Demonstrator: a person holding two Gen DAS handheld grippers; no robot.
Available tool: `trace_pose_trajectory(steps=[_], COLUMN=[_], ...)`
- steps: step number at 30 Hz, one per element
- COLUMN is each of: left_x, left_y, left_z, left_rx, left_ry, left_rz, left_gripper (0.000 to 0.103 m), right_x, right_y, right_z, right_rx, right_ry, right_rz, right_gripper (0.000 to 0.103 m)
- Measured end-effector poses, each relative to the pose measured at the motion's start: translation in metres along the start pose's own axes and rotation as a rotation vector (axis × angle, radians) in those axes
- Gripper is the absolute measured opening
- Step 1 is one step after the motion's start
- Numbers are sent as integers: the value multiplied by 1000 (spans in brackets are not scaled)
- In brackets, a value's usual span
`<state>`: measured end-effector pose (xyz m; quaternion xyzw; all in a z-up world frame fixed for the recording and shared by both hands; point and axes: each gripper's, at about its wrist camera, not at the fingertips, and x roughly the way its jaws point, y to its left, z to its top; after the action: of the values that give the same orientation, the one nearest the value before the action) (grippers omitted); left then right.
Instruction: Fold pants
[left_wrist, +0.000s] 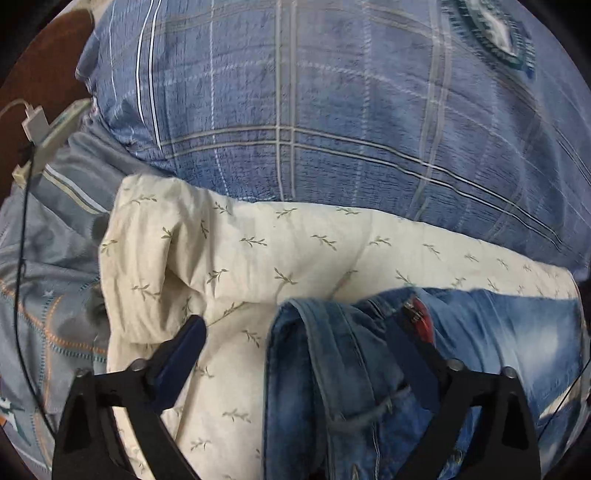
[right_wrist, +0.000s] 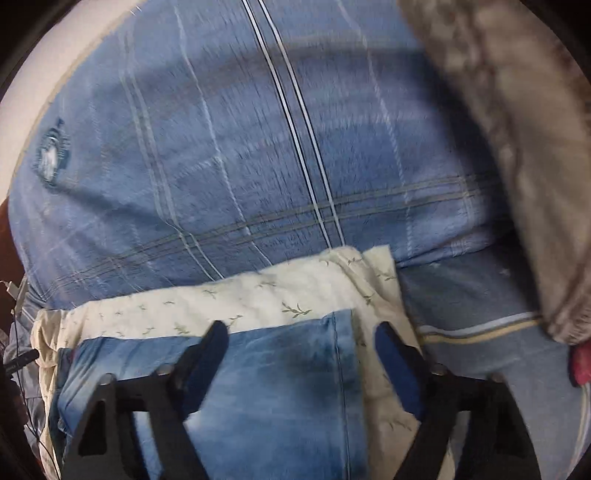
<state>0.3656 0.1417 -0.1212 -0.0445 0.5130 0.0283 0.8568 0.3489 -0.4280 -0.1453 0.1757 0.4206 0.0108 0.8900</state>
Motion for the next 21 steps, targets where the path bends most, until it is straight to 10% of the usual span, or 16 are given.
trace_pose_trajectory(steps=[7, 13, 21], left_x=[38, 51, -8], left_y=[-3, -18, -9], left_z=[7, -2, -9], left_rx=[-51, -49, -91], left_ry=[125, 146, 11], left_rz=[-107, -122, -198], left_gripper=[51, 9, 6], right_x=[39, 26, -30], right_y=[-2, 0, 11], right_z=[-5, -8, -6], right_rx=[-7, -45, -52], right_ry=[84, 52, -50], right_rz=[-57, -110, -91], right_gripper=[56, 17, 15])
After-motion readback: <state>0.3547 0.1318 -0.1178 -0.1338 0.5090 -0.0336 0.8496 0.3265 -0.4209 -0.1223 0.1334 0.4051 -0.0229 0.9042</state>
